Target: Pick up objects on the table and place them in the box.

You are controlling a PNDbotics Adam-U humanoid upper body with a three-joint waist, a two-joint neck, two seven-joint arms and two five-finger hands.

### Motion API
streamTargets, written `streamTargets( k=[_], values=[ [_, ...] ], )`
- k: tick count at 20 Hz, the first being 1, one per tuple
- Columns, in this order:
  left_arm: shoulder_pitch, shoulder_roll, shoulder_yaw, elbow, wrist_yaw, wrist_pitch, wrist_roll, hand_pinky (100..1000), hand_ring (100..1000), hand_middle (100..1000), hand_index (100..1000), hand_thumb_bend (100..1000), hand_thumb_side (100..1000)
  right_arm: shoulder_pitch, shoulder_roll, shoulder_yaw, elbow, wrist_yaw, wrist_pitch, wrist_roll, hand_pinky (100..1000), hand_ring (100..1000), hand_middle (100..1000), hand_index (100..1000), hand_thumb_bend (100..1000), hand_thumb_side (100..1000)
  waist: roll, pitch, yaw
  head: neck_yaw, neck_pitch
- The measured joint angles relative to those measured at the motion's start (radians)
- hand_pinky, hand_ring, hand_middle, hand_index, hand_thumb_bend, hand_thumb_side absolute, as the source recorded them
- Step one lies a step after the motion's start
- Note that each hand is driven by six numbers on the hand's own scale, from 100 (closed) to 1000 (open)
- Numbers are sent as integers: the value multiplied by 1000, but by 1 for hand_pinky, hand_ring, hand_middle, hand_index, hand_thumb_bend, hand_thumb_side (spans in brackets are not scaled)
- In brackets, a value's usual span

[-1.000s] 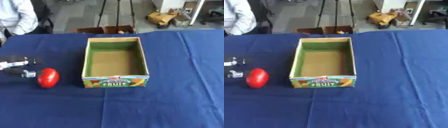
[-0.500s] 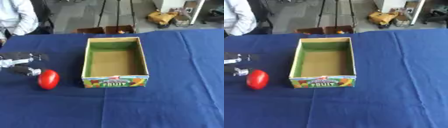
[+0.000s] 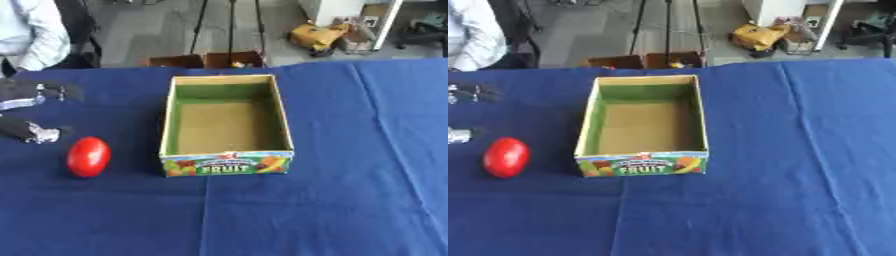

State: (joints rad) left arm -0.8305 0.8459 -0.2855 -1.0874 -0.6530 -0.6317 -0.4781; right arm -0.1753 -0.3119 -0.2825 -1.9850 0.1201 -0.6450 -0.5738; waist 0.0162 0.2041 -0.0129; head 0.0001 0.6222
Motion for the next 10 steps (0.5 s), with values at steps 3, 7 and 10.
streamTargets(
  k=[3, 7, 10],
  values=[
    [13, 11, 1, -16, 11, 4, -4, 1000, 1000, 1000, 1000, 731, 1000, 0, 0, 0, 0, 0, -1, 1, 631, 747, 521, 731, 100, 753, -1, 4, 0, 0, -7],
    [16, 16, 12, -25, 6, 6, -6, 1000, 1000, 1000, 1000, 798, 1000, 0, 3, 0, 0, 0, -2, 2, 630, 746, 519, 729, 100, 748, -5, 7, -1, -3, -9],
    [21, 17, 9, -31, -17, 5, -5, 1000, 1000, 1000, 1000, 737, 1000, 0, 6, 0, 0, 0, -3, 3, 630, 746, 517, 729, 100, 748, -6, 11, -1, -4, -9]
  ],
)
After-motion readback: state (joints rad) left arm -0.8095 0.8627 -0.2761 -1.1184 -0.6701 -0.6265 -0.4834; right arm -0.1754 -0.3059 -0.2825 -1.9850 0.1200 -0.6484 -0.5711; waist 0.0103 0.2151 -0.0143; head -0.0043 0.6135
